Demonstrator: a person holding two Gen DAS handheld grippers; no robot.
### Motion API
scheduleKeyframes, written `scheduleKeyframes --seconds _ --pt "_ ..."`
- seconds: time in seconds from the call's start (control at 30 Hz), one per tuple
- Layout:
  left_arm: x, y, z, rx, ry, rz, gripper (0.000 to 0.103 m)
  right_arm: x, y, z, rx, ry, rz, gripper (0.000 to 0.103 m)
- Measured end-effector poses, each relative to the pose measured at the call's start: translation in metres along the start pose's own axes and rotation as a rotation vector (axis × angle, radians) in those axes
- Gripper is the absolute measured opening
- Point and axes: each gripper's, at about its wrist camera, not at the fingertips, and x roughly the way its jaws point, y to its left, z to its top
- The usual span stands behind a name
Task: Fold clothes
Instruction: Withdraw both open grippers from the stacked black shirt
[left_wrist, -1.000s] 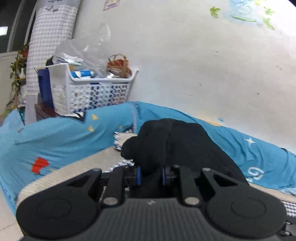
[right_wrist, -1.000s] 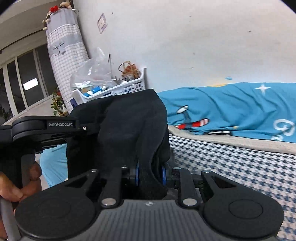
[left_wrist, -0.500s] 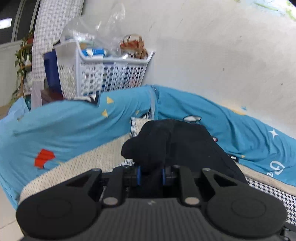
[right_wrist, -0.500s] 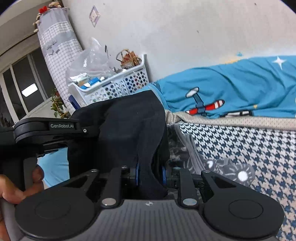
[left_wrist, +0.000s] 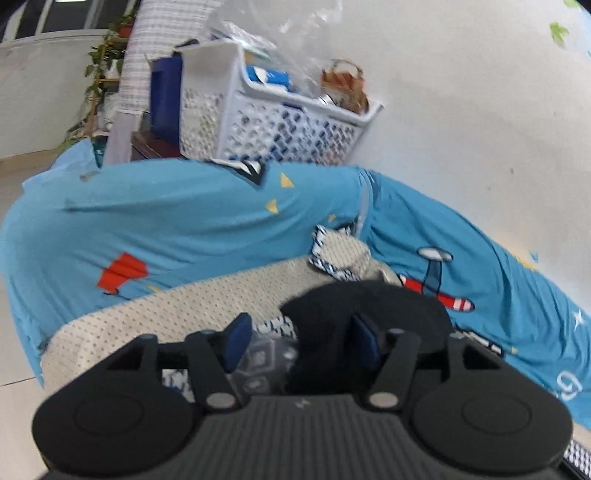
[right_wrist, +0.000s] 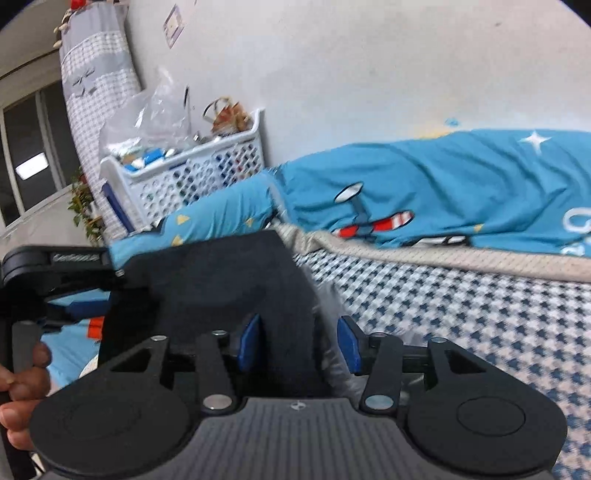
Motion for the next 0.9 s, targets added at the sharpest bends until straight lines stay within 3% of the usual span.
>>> scheduleKeyframes --seconds 0.03,0.1,0.27,0.43,0.57,0.9 --pt "-0.003 0.003 0.002 -0.014 -0.008 0.002 0.072 -0.004 -0.001 0.002 -0.002 -0.010 -0.007 0.046" --pt "-0.008 0.009 0.006 -0.043 -0.024 0.006 0.073 -0.013 -0.003 0.005 -0.006 -0.029 -0.019 0.046" --pt "-0.021 0.014 0.014 -0.067 -0.054 -0.001 0.073 -0.027 0.010 0.008 -0.080 -0.042 0.025 0.024" --pt "-0.020 0.009 0.013 -0.058 -0.045 -0.018 0.073 -0.023 0.035 0.001 -0.188 -0.022 0.078 0.022" --pt "-0.012 0.014 0.012 -0.106 -0.002 -0.073 0.073 -0.016 0.042 -0.006 -0.207 0.019 0.102 0.021" --pt "0.019 0.031 0.005 -0.177 0.152 -0.159 0.073 -0.028 0.079 -0.032 -0.360 0.052 0.272 0.022"
